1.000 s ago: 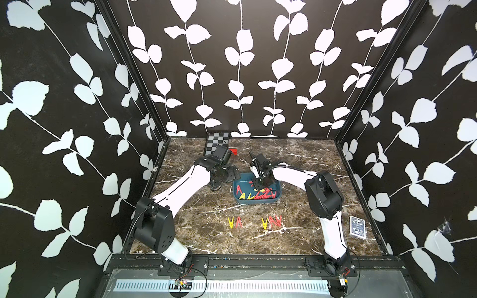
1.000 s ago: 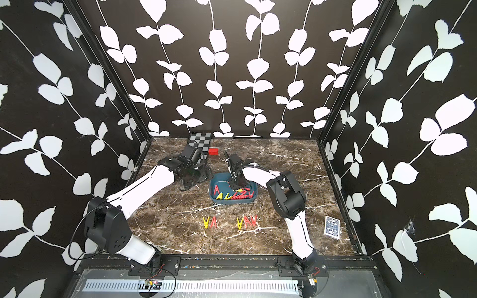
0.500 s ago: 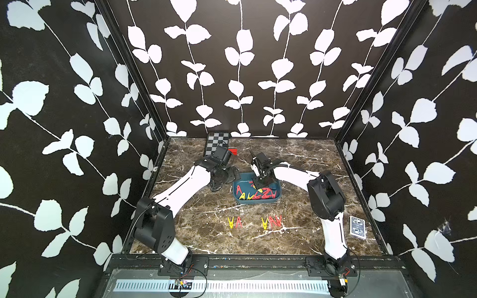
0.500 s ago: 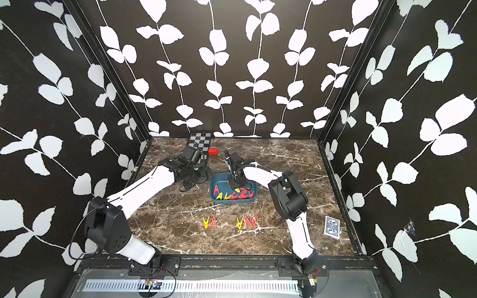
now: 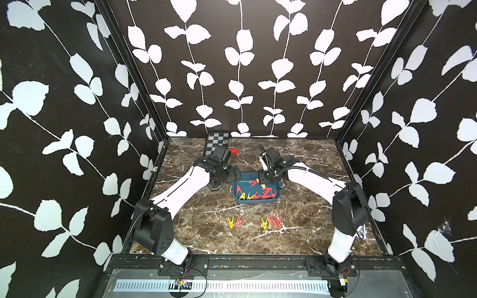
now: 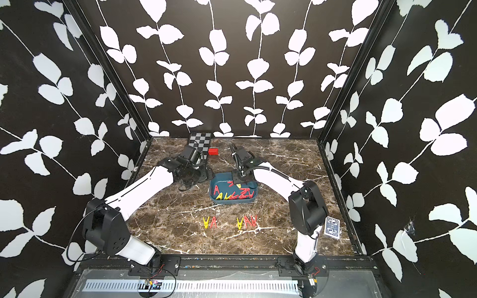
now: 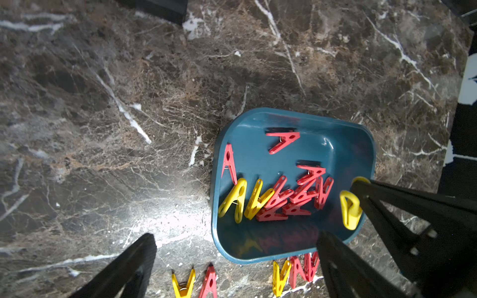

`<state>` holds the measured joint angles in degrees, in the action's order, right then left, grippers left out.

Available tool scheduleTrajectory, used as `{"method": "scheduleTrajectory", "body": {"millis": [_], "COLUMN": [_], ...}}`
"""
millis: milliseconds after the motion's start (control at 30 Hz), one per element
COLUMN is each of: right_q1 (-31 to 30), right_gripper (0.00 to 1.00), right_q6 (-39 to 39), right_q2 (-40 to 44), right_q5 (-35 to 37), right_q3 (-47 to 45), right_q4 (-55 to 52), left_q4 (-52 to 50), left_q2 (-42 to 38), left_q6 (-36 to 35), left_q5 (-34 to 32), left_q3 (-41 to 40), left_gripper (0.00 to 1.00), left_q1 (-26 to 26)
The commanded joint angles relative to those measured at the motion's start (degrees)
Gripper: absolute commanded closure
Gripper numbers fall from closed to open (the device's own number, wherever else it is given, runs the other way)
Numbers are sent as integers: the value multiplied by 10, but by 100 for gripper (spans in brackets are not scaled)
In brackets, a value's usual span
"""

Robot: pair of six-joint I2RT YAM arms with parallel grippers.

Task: Take the clothespins out of the storage box
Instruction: Pick up the clothespin from the storage box.

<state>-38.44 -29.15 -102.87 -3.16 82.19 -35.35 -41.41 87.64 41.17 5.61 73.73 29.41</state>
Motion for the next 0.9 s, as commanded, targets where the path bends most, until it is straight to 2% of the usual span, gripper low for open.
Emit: {"method": "scheduleTrajectory", "body": {"millis": [0,267,467,667,867], "right_q1": [-26,-100,-150,-192,-207], "right_gripper": [100,100,100,100,100], "right_q6": [-75,-199,-280,-335,-368], "right_q2": [39,95,107,107,97], "right_q5": [22,76,107,131,131], "right_q3": [-29,-111,-173,-206,-233], "right_q4": [-12,5,32,51,71], "left_q4": [8,8,-5,-12,-13], "left_q2": [-30,-69,-107,-148,-173], "left_q6": [-46,-90,-101,-103,-98], "left_q5": [18,50,57,57,61], "left_q3": [-10,-49,-83,-121,-146], "left_gripper": [1,1,1,1,1], "left_q1": [-4,-4,-4,-4,-3]}}
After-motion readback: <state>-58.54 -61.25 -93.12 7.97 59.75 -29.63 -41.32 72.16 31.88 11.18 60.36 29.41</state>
